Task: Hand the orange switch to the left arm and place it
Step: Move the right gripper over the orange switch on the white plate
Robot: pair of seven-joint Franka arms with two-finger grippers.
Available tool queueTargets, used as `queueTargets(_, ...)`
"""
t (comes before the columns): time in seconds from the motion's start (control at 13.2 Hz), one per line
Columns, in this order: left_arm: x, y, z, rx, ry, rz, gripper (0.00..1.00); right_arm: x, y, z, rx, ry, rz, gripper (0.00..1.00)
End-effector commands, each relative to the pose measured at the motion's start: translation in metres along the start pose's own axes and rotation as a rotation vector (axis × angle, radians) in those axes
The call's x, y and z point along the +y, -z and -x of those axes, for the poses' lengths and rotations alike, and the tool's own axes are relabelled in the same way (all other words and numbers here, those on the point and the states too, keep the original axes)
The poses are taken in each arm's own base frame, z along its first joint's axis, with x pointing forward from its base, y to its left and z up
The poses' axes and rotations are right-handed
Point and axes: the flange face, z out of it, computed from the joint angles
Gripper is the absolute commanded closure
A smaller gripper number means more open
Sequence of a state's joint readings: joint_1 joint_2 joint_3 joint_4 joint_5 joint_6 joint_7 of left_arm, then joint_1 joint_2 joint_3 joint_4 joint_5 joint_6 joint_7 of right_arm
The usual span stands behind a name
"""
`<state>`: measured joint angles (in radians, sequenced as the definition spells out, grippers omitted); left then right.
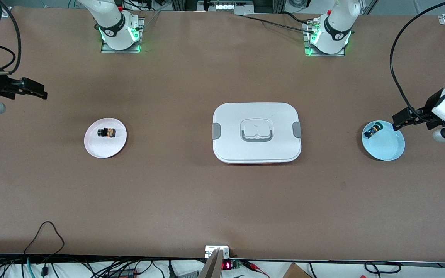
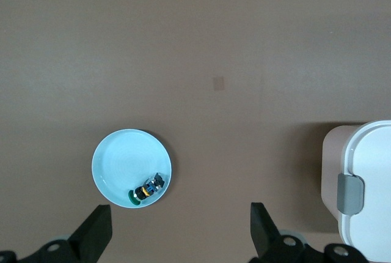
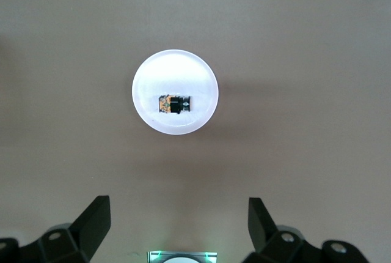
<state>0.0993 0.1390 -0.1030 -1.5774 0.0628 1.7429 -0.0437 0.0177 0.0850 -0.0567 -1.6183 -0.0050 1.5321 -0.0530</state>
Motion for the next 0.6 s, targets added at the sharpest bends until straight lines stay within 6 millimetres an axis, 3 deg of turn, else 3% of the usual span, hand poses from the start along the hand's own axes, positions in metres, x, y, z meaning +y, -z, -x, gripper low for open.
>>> queueTargets(0.0,0.000,0.005,-0.003,-0.003,-0.008,-0.010,0.00,-0.004,-0.015,-0.021,0.013,0.007,-0.029,0.00)
queueTargets(0.53,0.000,0.005,-0.003,-0.003,-0.010,-0.012,0.00,-0.028,-0.065,-0.060,0.006,0.034,0.002,0.00)
